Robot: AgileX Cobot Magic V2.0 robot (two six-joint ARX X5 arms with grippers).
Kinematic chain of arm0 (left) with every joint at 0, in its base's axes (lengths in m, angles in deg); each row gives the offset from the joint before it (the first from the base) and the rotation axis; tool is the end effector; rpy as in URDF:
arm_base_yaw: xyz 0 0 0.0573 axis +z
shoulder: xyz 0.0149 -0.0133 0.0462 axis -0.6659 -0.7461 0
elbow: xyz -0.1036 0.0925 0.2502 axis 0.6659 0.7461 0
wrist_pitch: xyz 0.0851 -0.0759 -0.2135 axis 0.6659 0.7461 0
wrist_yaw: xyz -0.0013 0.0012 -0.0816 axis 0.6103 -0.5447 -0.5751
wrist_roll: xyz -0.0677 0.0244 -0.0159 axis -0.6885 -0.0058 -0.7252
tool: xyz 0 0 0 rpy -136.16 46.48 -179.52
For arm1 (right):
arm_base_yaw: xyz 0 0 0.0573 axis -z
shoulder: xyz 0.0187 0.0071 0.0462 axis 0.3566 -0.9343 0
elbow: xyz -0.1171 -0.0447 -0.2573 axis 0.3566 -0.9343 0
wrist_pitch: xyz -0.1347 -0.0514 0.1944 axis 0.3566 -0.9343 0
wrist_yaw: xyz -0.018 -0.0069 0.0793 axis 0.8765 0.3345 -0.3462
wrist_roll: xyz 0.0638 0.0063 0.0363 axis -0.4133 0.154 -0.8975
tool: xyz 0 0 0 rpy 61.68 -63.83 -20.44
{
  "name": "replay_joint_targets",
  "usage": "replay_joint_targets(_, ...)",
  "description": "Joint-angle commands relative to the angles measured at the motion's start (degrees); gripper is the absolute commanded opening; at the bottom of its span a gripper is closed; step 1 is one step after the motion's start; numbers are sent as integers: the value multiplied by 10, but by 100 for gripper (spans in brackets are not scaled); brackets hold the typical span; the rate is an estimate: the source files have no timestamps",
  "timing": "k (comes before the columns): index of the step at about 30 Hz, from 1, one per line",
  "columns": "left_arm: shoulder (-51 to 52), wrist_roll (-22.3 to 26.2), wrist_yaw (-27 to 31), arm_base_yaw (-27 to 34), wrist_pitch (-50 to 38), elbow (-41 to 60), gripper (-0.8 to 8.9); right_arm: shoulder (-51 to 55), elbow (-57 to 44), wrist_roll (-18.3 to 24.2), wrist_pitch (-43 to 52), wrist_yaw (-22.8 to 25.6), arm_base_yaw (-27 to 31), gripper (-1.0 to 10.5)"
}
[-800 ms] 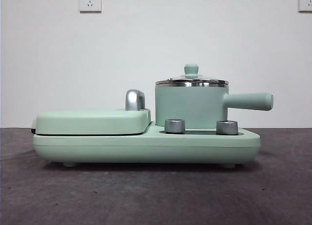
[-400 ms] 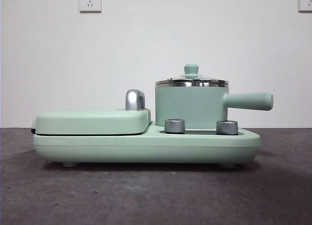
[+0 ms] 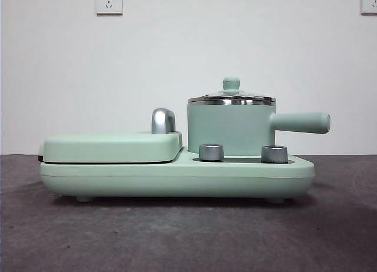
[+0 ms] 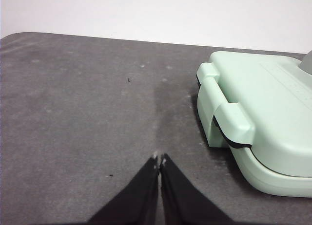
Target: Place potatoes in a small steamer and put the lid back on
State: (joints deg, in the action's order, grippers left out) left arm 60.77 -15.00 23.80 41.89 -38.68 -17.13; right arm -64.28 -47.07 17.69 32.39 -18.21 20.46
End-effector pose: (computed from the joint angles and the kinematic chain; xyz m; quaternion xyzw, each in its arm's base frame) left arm 0.0907 -0.0035 0.1526 -0.0418 0.0755 -0.0286 0.9959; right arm 0.0914 0.0019 0.1482 0.0502 0.0810 0.0108 0.9954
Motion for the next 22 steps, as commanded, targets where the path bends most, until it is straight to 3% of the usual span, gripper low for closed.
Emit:
replay_joint_targets(1, 0, -3, 2, 0, 4, 11, 9, 0, -4, 24, -2, 3, -1, 17)
replay_joint_targets(22, 0, -3, 2, 0, 4, 11, 10, 0, -4, 23, 13, 2, -2, 17)
